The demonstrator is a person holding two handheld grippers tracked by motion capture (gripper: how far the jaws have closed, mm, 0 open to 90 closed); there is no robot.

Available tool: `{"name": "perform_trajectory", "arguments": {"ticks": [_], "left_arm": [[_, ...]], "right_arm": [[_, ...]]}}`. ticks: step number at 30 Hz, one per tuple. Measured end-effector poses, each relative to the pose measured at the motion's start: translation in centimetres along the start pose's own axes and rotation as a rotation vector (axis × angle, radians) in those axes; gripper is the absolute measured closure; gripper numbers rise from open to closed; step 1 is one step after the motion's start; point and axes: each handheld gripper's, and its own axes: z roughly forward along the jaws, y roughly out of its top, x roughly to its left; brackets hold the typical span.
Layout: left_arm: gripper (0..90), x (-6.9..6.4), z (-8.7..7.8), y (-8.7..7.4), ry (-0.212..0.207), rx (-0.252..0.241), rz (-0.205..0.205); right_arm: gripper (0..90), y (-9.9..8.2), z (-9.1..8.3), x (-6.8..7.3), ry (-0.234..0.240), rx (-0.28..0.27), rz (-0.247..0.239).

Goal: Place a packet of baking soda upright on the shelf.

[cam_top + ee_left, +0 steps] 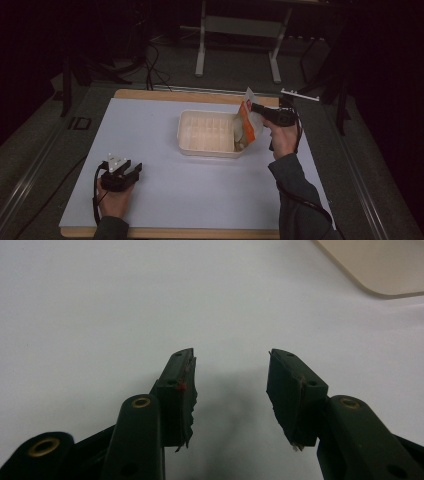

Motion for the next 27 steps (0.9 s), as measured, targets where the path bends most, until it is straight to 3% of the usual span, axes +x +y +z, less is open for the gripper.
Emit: {"name": "perform_trajectory", "arguments": {"ticks": [3, 17, 18, 21, 24, 27], "left_arm": [[53.7, 0.0, 0.0, 0.0, 0.001, 0.001, 0.001], [53.7, 0.0, 0.0, 0.0, -0.001, 0.001, 0.003], [53.7, 0.0, 0.0, 0.0, -0.001, 0.001, 0.002], [53.7, 0.0, 0.0, 0.0, -0.002, 0.000, 0.000], [53.6, 0.0, 0.0, 0.0, -0.001, 0.001, 0.003], [53.7, 0.0, 0.0, 0.0, -0.001, 0.001, 0.003]], "right_arm": [[90.0, -0.2, 0.2, -0.2, 0.003, -0.003, 0.015], [90.0, -0.4, 1.4, -0.5, -0.074, 0.015, 0.065], [88.8, -0.4, 1.5, -0.6, -0.072, 0.016, 0.075], [70.2, -0.3, 1.6, -1.0, -0.032, 0.012, 0.119], [61.9, -0.4, 1.5, -1.4, -0.035, 0.016, 0.140], [59.4, -0.4, 1.3, -1.6, -0.047, 0.027, 0.139]]}}
